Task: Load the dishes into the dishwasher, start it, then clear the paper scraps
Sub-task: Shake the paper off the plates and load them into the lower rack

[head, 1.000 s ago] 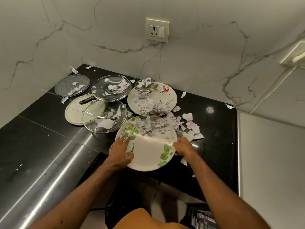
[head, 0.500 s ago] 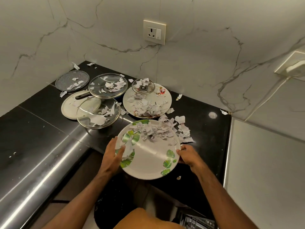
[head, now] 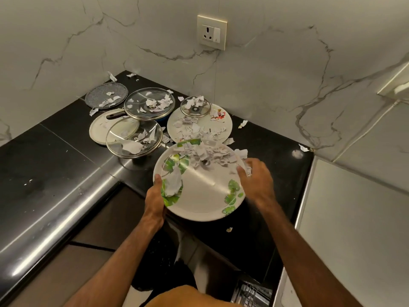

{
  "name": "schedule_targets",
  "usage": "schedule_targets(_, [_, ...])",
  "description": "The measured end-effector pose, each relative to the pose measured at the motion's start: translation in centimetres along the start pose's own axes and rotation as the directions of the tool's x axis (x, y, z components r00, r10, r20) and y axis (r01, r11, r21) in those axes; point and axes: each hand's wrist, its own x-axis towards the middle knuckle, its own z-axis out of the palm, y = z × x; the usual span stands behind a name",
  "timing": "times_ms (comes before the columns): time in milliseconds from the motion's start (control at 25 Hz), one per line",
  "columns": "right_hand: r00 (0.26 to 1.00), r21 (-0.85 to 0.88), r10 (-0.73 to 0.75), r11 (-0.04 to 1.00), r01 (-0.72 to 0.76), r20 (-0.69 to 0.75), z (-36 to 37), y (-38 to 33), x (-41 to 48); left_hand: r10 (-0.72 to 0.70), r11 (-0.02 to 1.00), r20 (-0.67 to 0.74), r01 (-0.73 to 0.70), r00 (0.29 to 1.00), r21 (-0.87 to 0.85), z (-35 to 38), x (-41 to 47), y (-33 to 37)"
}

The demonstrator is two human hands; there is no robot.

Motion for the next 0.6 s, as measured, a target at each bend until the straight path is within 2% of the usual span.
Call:
schedule_targets(40, [0.988, 0.039, -0.157, 0.987, 0.156, 0.007, 0.7, -1.2, -0.6, 0.018, 1.0, -0.004, -0.018, 1.0, 0.006, 0.4, 0.0, 0.0])
schedule_targets(80, [0.942, 0.11, -0.323, 0.944, 0.313, 0.091, 1.5, -2.6, -1.4, 0.021, 1.0, -0.001, -0.021, 1.0, 0.02, 0.8, 0.0, 0.1])
schedule_targets(120, [0.855, 0.157, -0.469, 0.883, 0.443, 0.221, 2.7, -4.0, -2.1, 0.018, 0.999, -0.003, -0.018, 1.0, 0.034, 1.3, 0.1, 0.3])
schedule_targets(160, [0.742, 0.123, -0.576, 0.811, 0.572, 0.344, 4.3, -5.2, -2.6, 0.02, 0.999, 0.003, -0.02, 1.0, 0.037, 1.6, 0.4, 0.4])
schedule_targets(200, [0.635, 0.057, -0.643, 0.721, 0.691, 0.427, 6.3, -5.9, -2.7, 0.018, 0.999, 0.027, -0.019, 0.999, 0.03, 1.9, 0.8, 0.5])
schedule_targets(240, [0.577, -0.016, -0.666, 0.648, 0.761, 0.472, 8.3, -6.3, -2.5, 0.012, 1.0, 0.05, -0.013, 0.999, 0.021, 2.2, 1.1, 0.8])
schedule_targets(360, [0.626, -0.196, -0.607, 0.623, 0.757, 0.49, 12.5, -7.5, 0.0, 0.032, 0.999, 0.067, -0.03, 0.997, -0.029, 2.1, 2.0, 1.9])
schedule_targets(520, [0.619, -0.263, -0.627, 0.57, 0.779, 0.474, 14.2, -10.3, 5.4, 0.086, 0.996, -0.011, -0.086, 0.996, -0.038, 0.8, 4.5, 4.5])
schedule_targets(600, [0.644, -0.281, -0.617, 0.586, 0.76, 0.452, 14.8, -11.9, 7.8, 0.131, 0.991, -0.029, -0.132, 0.991, -0.029, 0.5, 5.6, 6.4])
